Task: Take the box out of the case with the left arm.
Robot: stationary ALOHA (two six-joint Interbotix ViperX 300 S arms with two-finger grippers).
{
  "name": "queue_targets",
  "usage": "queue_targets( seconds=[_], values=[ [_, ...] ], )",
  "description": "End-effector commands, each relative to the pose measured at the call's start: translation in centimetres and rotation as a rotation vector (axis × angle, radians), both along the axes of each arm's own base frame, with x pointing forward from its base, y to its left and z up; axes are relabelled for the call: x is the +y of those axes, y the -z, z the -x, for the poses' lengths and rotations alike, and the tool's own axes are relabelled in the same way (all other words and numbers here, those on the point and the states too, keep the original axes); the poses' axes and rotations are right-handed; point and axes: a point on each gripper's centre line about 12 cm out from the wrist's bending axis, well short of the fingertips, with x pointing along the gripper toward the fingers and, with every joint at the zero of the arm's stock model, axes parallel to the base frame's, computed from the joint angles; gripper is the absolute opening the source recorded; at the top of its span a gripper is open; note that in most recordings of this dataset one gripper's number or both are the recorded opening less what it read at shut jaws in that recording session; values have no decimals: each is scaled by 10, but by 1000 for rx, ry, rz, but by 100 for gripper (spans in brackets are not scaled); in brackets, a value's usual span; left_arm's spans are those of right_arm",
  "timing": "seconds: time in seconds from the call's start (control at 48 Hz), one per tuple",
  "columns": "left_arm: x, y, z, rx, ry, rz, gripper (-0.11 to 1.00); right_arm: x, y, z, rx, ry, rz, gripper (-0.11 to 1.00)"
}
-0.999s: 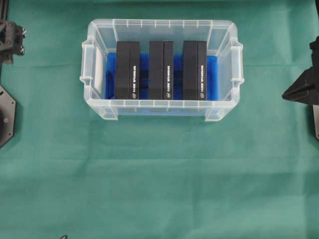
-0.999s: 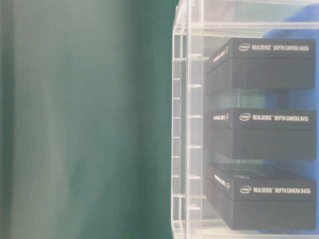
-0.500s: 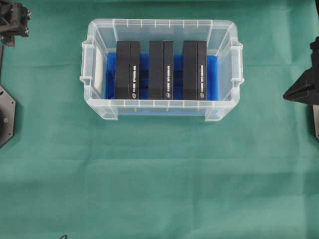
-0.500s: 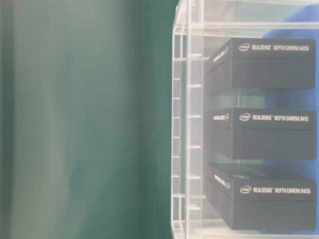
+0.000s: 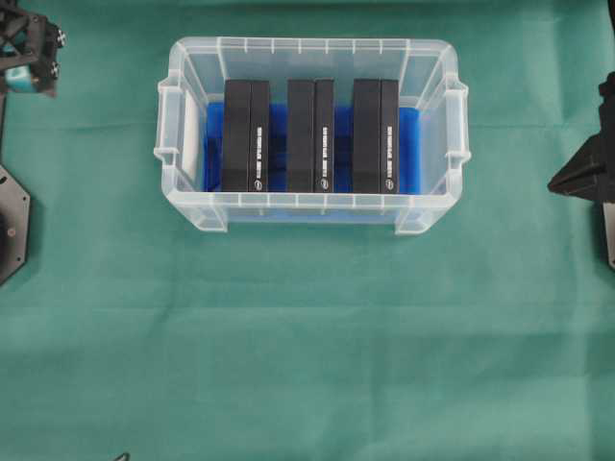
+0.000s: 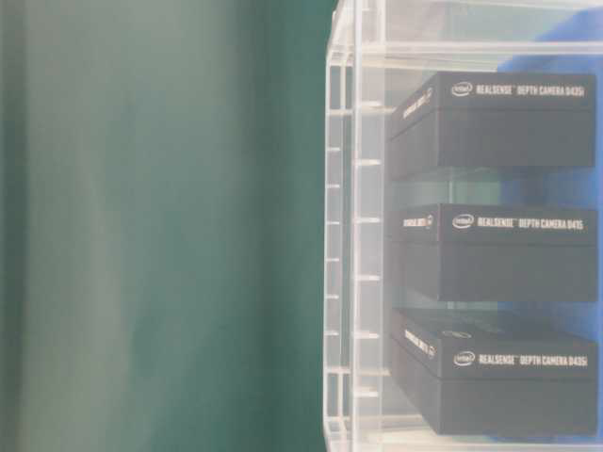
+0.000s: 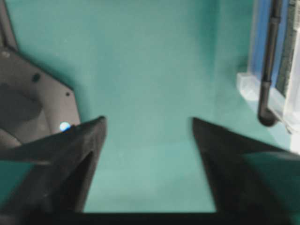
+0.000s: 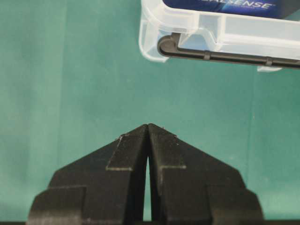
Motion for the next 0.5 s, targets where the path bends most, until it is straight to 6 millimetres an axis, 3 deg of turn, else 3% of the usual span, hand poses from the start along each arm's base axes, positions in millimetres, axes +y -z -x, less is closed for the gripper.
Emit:
queue_targets(
  seconds=[0.0,0.083,0.479],
  values=[
    [1,-5,-1,-27,0,-18,87,-1,-4,-1,0,3,2,3],
    [1,-5,-2,-27,5,-18,98,-1,-3,1,14,4,2,3],
    [2,-5,-2,-17,36,-27,97,-1,-2,2,26,4,2,3]
  ],
)
